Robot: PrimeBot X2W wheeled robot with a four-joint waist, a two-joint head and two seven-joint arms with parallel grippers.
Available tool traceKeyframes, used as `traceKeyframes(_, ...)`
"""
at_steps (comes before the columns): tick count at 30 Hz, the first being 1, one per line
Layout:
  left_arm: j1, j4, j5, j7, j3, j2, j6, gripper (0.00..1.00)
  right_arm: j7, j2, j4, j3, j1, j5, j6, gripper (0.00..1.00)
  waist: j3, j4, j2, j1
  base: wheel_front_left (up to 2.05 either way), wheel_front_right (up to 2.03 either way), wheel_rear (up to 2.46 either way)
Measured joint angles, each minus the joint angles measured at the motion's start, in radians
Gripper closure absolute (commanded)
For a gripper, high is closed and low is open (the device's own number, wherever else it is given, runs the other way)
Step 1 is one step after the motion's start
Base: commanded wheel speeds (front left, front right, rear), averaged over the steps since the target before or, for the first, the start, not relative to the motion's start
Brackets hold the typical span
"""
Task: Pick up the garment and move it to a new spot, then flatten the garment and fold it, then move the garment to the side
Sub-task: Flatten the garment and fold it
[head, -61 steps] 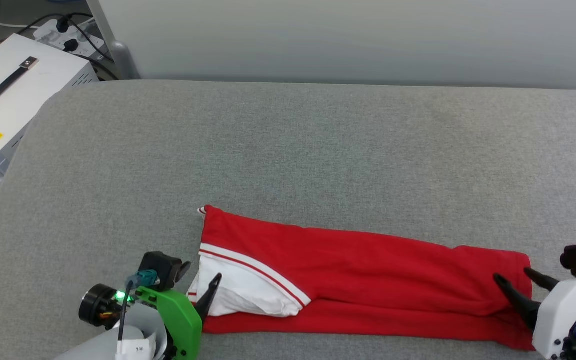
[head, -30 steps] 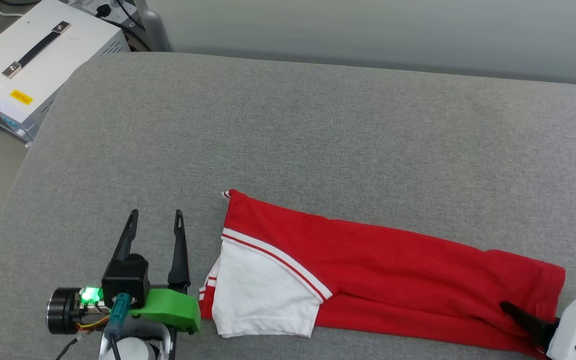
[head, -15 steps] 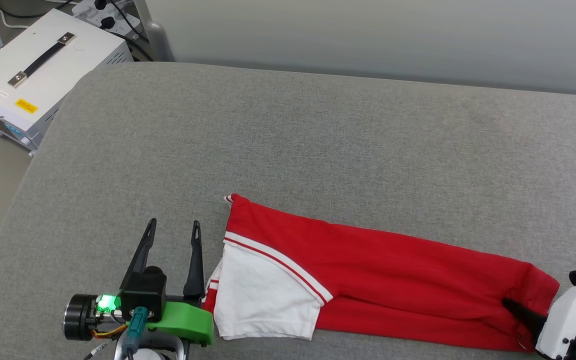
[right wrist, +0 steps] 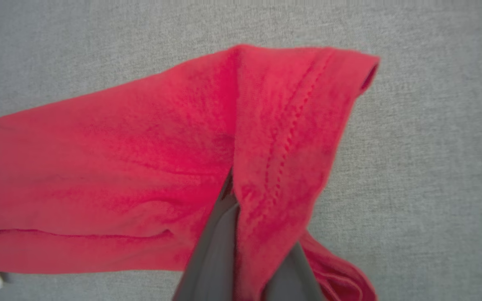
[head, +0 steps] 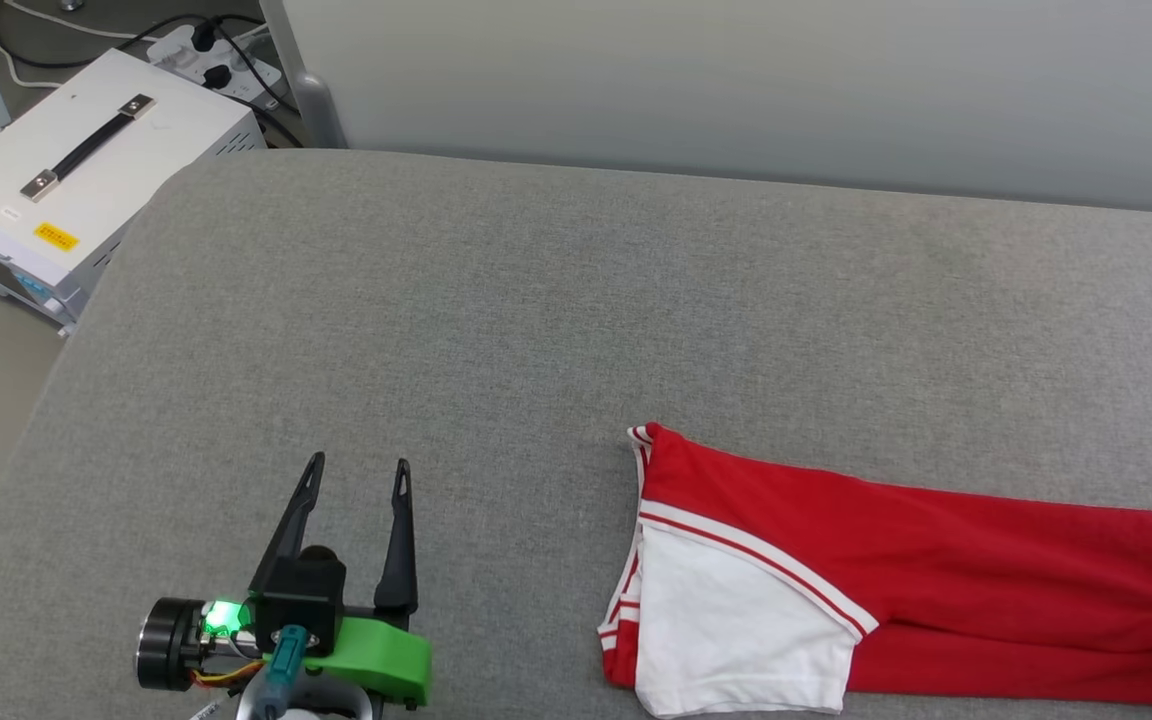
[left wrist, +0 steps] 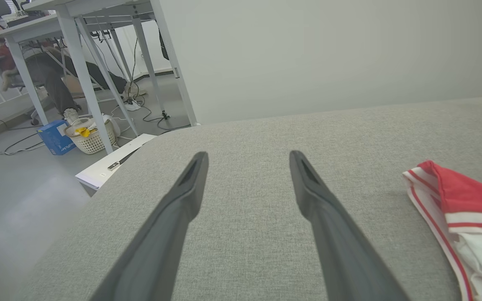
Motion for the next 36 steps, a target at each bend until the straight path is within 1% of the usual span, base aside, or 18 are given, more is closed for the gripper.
traceKeyframes(5, 0.012, 0.002, 0.007, 0.0, 0.017, -0.013, -0.018, 0.0, 0.029, -0.007, -0.112, 0.012, 0.029, 0.008, 0.0, 1.0, -0.011, -0.004, 0.0, 0.0, 0.0, 0.0, 0.0)
traceKeyframes(9, 0.021, 0.005, 0.014, 0.0, 0.026, -0.019, -0.027, 0.0, 0.061, -0.006, -0.269, 0.03, 0.046, 0.018, 0.0, 1.0, -0.018, -0.01, 0.0, 0.0, 0.0, 0.0, 0.0)
traceKeyframes(13, 0.021, 0.006, 0.021, 0.0, 0.034, -0.027, -0.039, 0.0, 0.11, 0.008, -0.418, 0.058, 0.046, 0.003, 0.0, 1.0, -0.018, -0.011, 0.0, 0.0, 0.0, 0.0, 0.0)
traceKeyframes(17, 0.021, 0.005, 0.023, 0.0, 0.044, -0.04, -0.049, 0.0, 0.176, 0.048, -0.525, 0.114, 0.038, -0.062, 0.0, 1.0, -0.011, -0.006, 0.0, 0.0, 0.0, 0.0, 0.0)
traceKeyframes(20, 0.019, 0.001, 0.025, 0.0, 0.05, -0.047, -0.054, 0.0, 0.214, 0.103, -0.572, 0.165, 0.01, -0.109, 0.0, 1.0, -0.001, 0.002, 0.0, 0.0, 0.0, 0.0, 0.0)
traceKeyframes(24, 0.019, -0.003, 0.032, 0.0, 0.06, -0.052, -0.061, 0.0, 0.243, 0.174, -0.586, 0.237, -0.056, -0.156, 0.0, 1.0, 0.014, 0.011, 0.0, 0.0, 0.0, 0.0, 0.0)
traceKeyframes(27, 0.017, -0.003, 0.038, 0.0, 0.07, -0.058, -0.062, 0.0, 0.249, 0.218, -0.561, 0.302, -0.118, -0.201, 0.0, 1.0, 0.025, 0.016, 0.0, 0.0, 0.0, 0.0, 0.0)
traceKeyframes(29, 0.013, -0.003, 0.041, 0.0, 0.076, -0.062, -0.07, 0.0, 0.248, 0.246, -0.526, 0.351, -0.166, -0.243, 0.0, 1.0, 0.034, 0.019, 0.0, 0.0, 0.0, 0.0, 0.0)
traceKeyframes(33, 0.003, -0.003, 0.046, 0.0, 0.079, -0.073, -0.071, 0.0, 0.232, 0.313, -0.43, 0.423, -0.243, -0.269, 0.0, 1.0, 0.051, 0.024, 0.0, 0.0, 0.0, 0.0, 0.0)
traceKeyframes(36, -0.01, 0.0, 0.051, 0.0, 0.08, -0.078, -0.079, 0.0, 0.206, 0.341, -0.343, 0.473, -0.297, -0.319, 0.0, 1.0, 0.065, 0.03, 0.0, 0.0, 0.0, 0.0, 0.0)
